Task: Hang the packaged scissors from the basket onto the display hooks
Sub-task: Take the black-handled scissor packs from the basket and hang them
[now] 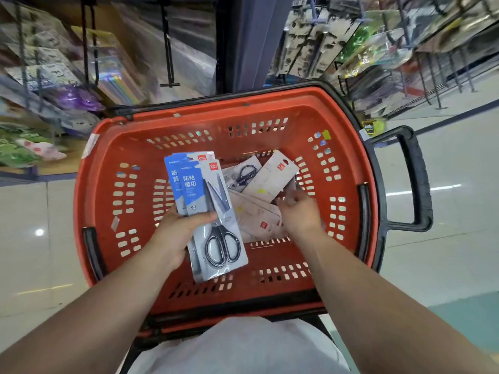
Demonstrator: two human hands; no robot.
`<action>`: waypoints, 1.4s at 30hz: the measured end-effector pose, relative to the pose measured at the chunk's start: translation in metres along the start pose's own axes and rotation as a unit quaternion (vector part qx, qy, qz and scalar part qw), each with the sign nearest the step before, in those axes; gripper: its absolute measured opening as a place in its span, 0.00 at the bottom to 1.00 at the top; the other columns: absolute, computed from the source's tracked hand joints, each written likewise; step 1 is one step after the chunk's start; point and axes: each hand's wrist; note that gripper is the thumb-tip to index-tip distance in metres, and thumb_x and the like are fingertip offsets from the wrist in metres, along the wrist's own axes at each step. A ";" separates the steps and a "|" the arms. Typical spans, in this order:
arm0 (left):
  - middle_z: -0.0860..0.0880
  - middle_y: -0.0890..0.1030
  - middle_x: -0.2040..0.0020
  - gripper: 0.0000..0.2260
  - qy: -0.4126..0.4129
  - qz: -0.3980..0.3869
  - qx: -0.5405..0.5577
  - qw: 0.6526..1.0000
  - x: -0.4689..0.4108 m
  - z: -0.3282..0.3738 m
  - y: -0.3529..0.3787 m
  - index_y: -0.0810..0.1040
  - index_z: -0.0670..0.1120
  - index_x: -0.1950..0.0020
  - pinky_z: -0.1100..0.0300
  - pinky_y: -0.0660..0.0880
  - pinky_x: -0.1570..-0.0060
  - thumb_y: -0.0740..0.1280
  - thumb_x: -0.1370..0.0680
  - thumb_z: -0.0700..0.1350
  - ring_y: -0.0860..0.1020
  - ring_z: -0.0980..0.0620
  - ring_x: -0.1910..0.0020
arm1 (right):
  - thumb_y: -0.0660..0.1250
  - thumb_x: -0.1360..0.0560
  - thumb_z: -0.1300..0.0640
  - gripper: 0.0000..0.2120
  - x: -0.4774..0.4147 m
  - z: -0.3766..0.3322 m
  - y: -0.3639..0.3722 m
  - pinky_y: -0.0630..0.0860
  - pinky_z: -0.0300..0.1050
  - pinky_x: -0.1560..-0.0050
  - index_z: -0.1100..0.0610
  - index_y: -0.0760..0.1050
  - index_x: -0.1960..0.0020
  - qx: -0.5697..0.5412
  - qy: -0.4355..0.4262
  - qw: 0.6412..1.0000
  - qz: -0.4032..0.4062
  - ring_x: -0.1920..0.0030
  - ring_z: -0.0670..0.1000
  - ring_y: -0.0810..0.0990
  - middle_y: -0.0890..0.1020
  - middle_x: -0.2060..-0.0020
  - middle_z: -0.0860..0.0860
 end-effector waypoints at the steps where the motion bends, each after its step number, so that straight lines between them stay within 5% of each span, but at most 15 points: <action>1: 0.45 0.89 0.50 0.17 -0.005 0.000 0.002 1.000 -0.003 0.000 0.000 0.84 0.45 0.43 0.53 0.83 0.54 0.76 0.28 0.31 0.88 0.45 0.52 | 0.62 0.23 0.44 0.27 -0.009 0.007 -0.001 0.83 0.53 0.48 0.49 0.69 0.25 0.068 0.015 0.997 0.010 0.48 0.58 0.84 0.82 0.42 0.53; 3: 0.45 0.89 0.49 0.17 -0.013 0.003 0.003 1.000 -0.009 0.000 -0.002 0.84 0.46 0.43 0.54 0.82 0.53 0.76 0.28 0.31 0.88 0.46 0.53 | 0.66 0.23 0.49 0.36 -0.014 0.008 -0.004 0.79 0.58 0.39 0.43 0.56 0.18 0.125 0.050 0.991 -0.012 0.38 0.59 0.82 0.78 0.32 0.52; 5: 0.46 0.89 0.50 0.16 -0.019 0.010 -0.001 1.000 -0.013 0.000 -0.005 0.84 0.46 0.44 0.54 0.81 0.54 0.76 0.28 0.31 0.88 0.47 0.54 | 0.74 0.23 0.56 0.42 -0.009 -0.002 -0.006 0.75 0.54 0.37 0.47 0.54 0.17 0.181 0.078 0.979 -0.056 0.30 0.57 0.77 0.73 0.26 0.49; 9: 0.45 0.89 0.51 0.17 -0.023 0.014 -0.011 1.000 -0.017 0.000 -0.013 0.84 0.44 0.43 0.58 0.83 0.61 0.76 0.29 0.30 0.88 0.47 0.55 | 0.82 0.30 0.59 0.40 -0.017 -0.003 0.003 0.72 0.49 0.55 0.49 0.66 0.25 0.243 0.085 0.966 -0.030 0.38 0.55 0.82 0.82 0.39 0.50; 14: 0.45 0.89 0.49 0.19 -0.023 0.026 -0.005 0.999 -0.015 0.003 -0.019 0.84 0.44 0.40 0.54 0.81 0.54 0.77 0.29 0.31 0.88 0.46 0.54 | 0.67 0.23 0.63 0.04 -0.005 -0.019 0.001 0.80 0.49 0.50 0.55 0.75 0.50 0.240 -0.013 0.971 0.007 0.47 0.59 0.83 0.84 0.48 0.54; 17: 0.47 0.89 0.52 0.16 -0.011 0.035 -0.003 0.999 -0.007 0.008 -0.021 0.85 0.47 0.47 0.54 0.80 0.51 0.77 0.29 0.31 0.88 0.47 0.54 | 0.65 0.23 0.62 0.05 0.013 -0.025 -0.001 0.82 0.50 0.49 0.57 0.79 0.49 0.253 -0.074 0.965 -0.011 0.50 0.59 0.85 0.85 0.52 0.55; 21: 0.49 0.89 0.52 0.20 0.019 0.047 -0.001 0.999 0.007 0.014 -0.031 0.82 0.48 0.44 0.57 0.82 0.58 0.77 0.30 0.29 0.88 0.49 0.56 | 0.64 0.23 0.64 0.24 0.028 -0.033 0.002 0.78 0.48 0.49 0.54 0.70 0.27 0.221 -0.128 0.964 -0.073 0.46 0.60 0.83 0.82 0.42 0.56; 24: 0.47 0.89 0.50 0.22 0.039 0.057 -0.001 0.998 0.014 0.016 -0.041 0.82 0.45 0.40 0.58 0.83 0.59 0.78 0.31 0.30 0.88 0.47 0.53 | 0.59 0.17 0.58 0.14 0.019 -0.048 0.010 0.77 0.50 0.45 0.61 0.77 0.37 0.284 -0.162 0.940 -0.100 0.42 0.63 0.81 0.82 0.40 0.62; 26: 0.47 0.89 0.49 0.21 0.047 0.060 0.000 0.997 0.019 0.016 -0.046 0.83 0.45 0.40 0.59 0.83 0.60 0.77 0.30 0.30 0.88 0.47 0.52 | 0.54 0.15 0.59 0.16 0.014 -0.062 0.014 0.76 0.52 0.41 0.64 0.76 0.36 0.343 -0.171 0.913 -0.140 0.37 0.65 0.78 0.80 0.38 0.64; 31: 0.47 0.89 0.46 0.20 0.067 0.060 0.007 0.996 0.032 0.013 -0.051 0.84 0.45 0.39 0.56 0.82 0.53 0.76 0.28 0.30 0.88 0.47 0.49 | 0.66 0.21 0.53 0.13 -0.003 -0.071 0.011 0.77 0.43 0.49 0.59 0.85 0.45 0.423 -0.215 0.865 -0.162 0.43 0.58 0.83 0.85 0.45 0.57; 34: 0.47 0.89 0.46 0.21 0.070 0.066 0.019 0.995 0.037 0.009 -0.050 0.83 0.43 0.37 0.62 0.82 0.59 0.76 0.28 0.30 0.88 0.48 0.49 | 0.72 0.23 0.48 0.13 -0.003 -0.068 0.000 0.79 0.46 0.49 0.58 0.86 0.51 0.394 -0.233 0.878 -0.140 0.48 0.56 0.83 0.85 0.52 0.53; 37: 0.46 0.89 0.46 0.20 0.073 0.069 0.034 0.994 0.040 0.007 -0.046 0.82 0.43 0.37 0.62 0.83 0.61 0.75 0.28 0.30 0.88 0.48 0.50 | 0.74 0.23 0.51 0.16 -0.006 -0.062 -0.014 0.69 0.46 0.58 0.55 0.76 0.66 0.268 -0.265 0.919 -0.112 0.57 0.57 0.78 0.78 0.66 0.51; 40: 0.47 0.89 0.47 0.20 0.073 0.077 0.034 0.994 0.042 0.007 -0.045 0.83 0.44 0.38 0.59 0.83 0.58 0.77 0.28 0.31 0.88 0.47 0.50 | 0.68 0.17 0.56 0.07 -0.003 -0.061 -0.031 0.75 0.45 0.48 0.57 0.82 0.45 0.102 -0.255 0.953 -0.130 0.48 0.53 0.82 0.85 0.49 0.51; 42: 0.48 0.89 0.47 0.22 0.076 0.098 0.020 0.992 0.040 0.007 -0.045 0.83 0.46 0.38 0.53 0.83 0.51 0.79 0.29 0.32 0.88 0.46 0.49 | 0.64 0.15 0.58 0.11 0.001 -0.061 -0.042 0.77 0.48 0.39 0.55 0.79 0.35 0.000 -0.249 0.958 -0.142 0.41 0.50 0.83 0.85 0.41 0.48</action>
Point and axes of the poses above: each hand's wrist, its own x-axis away from the middle knuckle, its own y-axis out of the palm, z = x × y
